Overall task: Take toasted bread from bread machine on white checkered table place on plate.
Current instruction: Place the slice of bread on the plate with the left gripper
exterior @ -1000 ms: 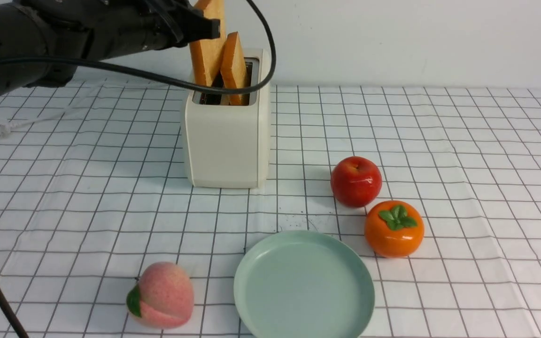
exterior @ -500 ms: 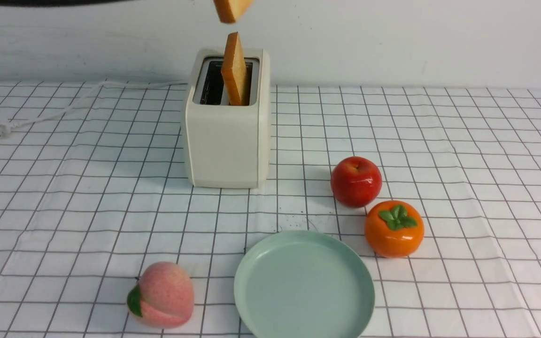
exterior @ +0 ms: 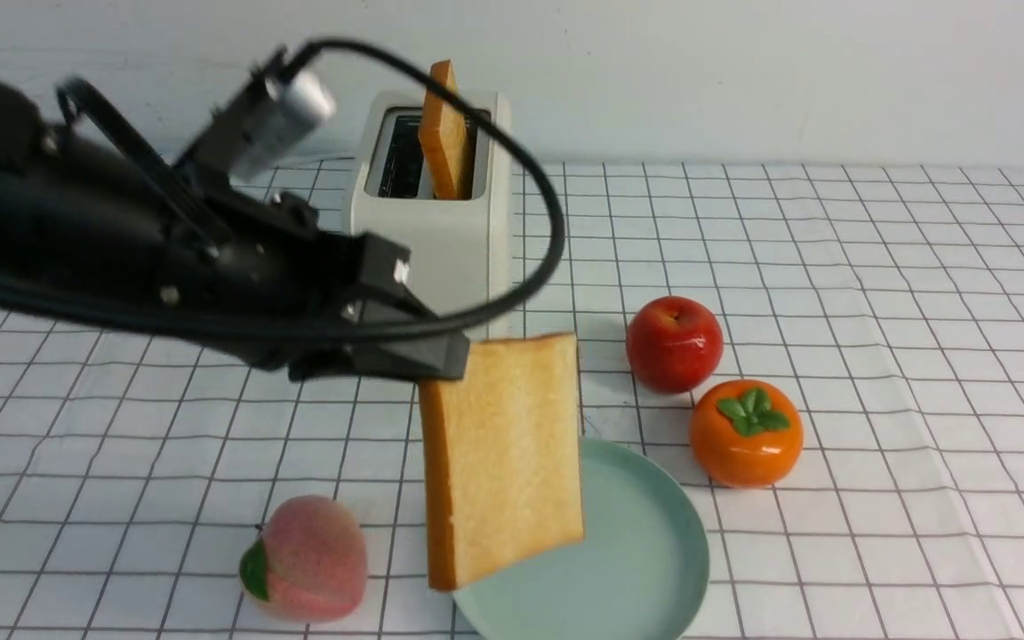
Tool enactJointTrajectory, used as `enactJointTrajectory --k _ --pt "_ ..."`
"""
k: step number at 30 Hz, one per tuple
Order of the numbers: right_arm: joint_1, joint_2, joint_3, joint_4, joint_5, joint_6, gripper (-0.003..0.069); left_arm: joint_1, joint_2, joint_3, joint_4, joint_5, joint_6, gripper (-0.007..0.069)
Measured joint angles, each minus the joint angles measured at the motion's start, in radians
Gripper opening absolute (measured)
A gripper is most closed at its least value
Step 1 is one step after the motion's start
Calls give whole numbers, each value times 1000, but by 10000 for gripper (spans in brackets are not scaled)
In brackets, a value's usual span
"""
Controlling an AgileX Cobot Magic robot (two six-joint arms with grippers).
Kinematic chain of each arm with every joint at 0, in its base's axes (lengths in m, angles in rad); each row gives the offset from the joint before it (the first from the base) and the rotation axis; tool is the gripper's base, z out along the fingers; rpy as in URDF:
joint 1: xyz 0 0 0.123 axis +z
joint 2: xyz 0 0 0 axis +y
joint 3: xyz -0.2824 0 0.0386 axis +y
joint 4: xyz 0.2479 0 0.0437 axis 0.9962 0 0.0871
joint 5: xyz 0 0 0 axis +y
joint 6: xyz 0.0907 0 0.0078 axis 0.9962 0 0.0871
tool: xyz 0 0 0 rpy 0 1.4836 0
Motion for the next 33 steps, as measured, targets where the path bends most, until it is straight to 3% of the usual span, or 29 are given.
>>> enactJointTrajectory --k 8,18,25,28,33 --pt "0 0 0 14 5 12 44 -68 165 34 -250 -70 172 36" --pt "0 0 -8 63 227 26 46 -100 281 34 -268 -167 194 36" --pt "0 0 -8 90 245 27 52 -100 310 34 -267 -181 194 43" --pt "0 0 -8 91 245 27 53 -100 316 34 -267 -184 194 83" --pt "0 0 -8 91 245 27 55 -100 316 34 -230 -189 194 303"
